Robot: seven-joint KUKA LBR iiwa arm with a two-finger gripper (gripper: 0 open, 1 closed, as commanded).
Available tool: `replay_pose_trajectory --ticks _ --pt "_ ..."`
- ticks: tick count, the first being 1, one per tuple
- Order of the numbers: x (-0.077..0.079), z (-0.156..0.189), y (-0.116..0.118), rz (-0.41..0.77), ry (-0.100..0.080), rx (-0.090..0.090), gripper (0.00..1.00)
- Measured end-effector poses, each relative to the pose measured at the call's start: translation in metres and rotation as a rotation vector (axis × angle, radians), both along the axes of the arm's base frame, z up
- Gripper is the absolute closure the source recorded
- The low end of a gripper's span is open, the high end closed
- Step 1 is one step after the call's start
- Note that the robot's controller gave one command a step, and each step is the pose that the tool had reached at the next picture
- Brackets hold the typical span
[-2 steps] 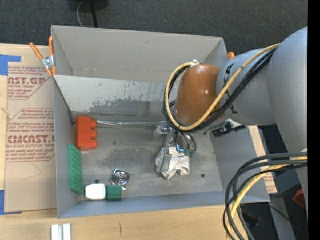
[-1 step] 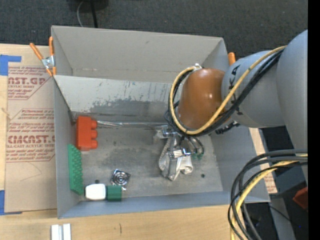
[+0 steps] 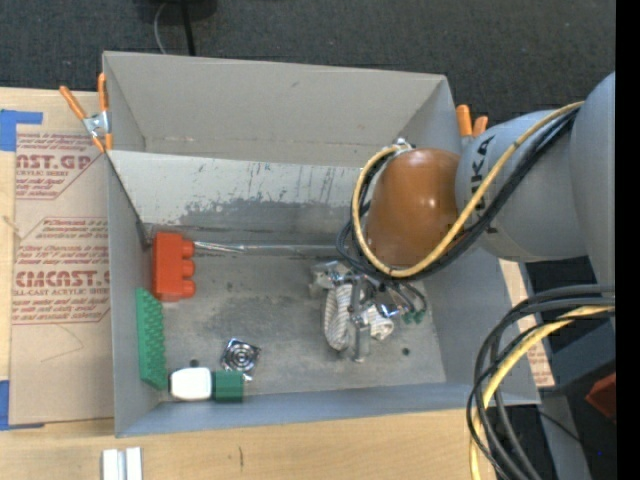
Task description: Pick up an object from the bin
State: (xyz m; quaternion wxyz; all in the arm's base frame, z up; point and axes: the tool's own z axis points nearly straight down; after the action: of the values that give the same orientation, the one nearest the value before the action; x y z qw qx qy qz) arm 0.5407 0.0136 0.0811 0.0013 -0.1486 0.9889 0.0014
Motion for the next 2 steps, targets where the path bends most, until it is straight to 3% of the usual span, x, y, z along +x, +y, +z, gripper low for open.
replay_pose_trajectory --ticks 1,2 --pt "-0.0022 -0.0022 -0.0309 0.109 0.003 -0.001 0.0" --pt "-0.0008 -0.0012 -0.0408 0.157 0.002 -0.001 0.0"
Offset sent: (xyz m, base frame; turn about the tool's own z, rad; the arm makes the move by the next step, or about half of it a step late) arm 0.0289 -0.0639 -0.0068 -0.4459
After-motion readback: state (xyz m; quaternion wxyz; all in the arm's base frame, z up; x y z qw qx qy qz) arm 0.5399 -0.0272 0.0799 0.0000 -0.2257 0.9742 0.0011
